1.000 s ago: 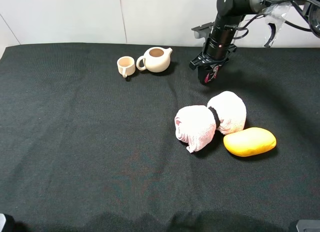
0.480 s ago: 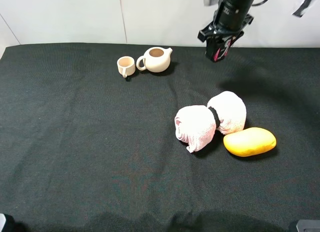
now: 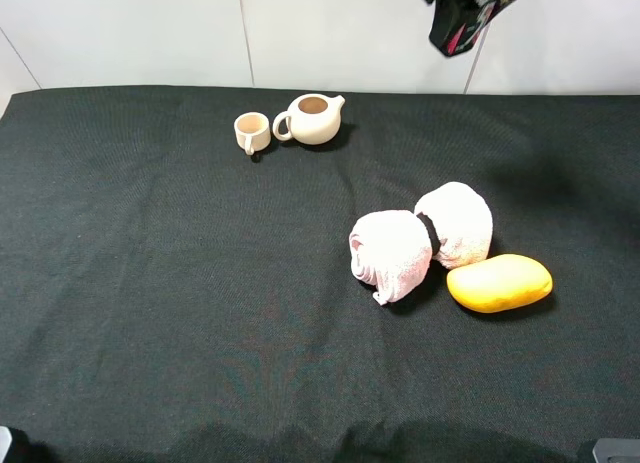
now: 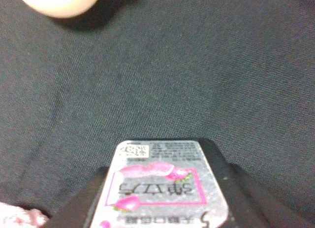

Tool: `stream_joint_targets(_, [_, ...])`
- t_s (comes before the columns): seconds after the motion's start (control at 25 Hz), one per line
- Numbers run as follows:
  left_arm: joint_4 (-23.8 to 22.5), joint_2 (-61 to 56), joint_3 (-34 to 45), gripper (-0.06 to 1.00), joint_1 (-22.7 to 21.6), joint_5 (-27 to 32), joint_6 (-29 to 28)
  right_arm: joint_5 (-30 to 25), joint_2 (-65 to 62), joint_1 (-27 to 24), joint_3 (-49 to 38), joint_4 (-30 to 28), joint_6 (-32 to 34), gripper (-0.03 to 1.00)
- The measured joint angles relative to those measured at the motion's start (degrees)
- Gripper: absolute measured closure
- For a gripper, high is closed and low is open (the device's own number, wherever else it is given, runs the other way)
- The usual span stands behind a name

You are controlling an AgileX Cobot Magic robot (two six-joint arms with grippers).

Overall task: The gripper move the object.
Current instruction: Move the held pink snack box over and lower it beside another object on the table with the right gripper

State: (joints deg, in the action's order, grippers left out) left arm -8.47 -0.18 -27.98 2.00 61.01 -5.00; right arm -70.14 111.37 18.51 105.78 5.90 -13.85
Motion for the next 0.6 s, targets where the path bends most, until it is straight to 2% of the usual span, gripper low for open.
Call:
stream_joint_targets(0.2, [0.00, 0.00, 0.00, 0.10, 0.00, 0.00, 0.00, 0.01, -3.66, 0.00, -2.08, -0.05, 0.82, 0.62])
stream_joint_targets(0.36, [0.00, 0.00, 0.00, 0.10, 0.00, 0.00, 0.00, 0.01, -5.09, 0.00, -7.99, 1.24, 0.22, 0.62])
stream_joint_targets(0.6, [0.00, 0.00, 0.00, 0.10, 0.00, 0.00, 0.00, -0.04, -6.36, 3.81, -13.98, 1.29, -0.18, 0.62])
